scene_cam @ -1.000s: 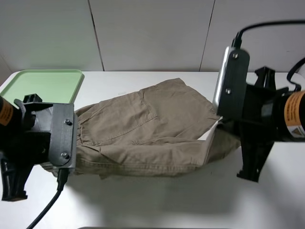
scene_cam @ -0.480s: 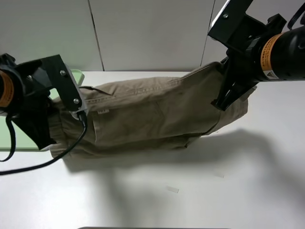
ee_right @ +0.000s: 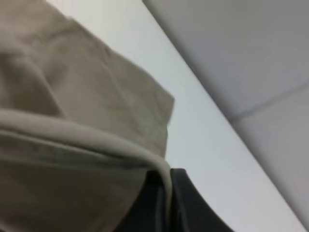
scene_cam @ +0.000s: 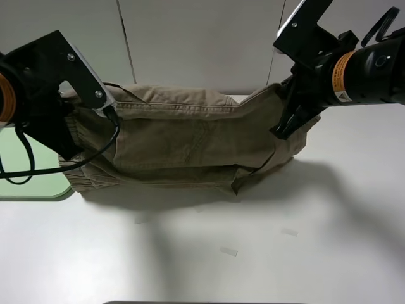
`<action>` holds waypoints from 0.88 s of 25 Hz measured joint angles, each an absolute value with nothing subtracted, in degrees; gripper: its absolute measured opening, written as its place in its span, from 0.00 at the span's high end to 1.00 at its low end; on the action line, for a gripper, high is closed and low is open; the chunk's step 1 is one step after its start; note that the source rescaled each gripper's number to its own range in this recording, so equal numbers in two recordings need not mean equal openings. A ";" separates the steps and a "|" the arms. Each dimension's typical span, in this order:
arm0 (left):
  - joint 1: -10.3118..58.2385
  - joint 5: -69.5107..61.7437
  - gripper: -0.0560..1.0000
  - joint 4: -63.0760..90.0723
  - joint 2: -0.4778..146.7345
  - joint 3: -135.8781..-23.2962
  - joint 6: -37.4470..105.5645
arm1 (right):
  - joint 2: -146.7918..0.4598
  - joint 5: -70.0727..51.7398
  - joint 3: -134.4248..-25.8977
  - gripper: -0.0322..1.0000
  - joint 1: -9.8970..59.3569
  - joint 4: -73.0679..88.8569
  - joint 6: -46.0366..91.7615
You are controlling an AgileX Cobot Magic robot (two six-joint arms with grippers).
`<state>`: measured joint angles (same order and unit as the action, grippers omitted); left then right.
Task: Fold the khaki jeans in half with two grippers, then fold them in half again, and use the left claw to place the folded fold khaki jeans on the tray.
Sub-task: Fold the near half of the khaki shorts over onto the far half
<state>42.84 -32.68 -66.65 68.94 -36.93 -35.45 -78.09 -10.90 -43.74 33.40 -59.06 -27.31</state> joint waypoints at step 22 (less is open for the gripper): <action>37.15 -27.83 0.69 -65.06 68.89 -31.26 -38.93 | -86.34 -4.24 -43.74 0.73 31.59 -60.58 -27.31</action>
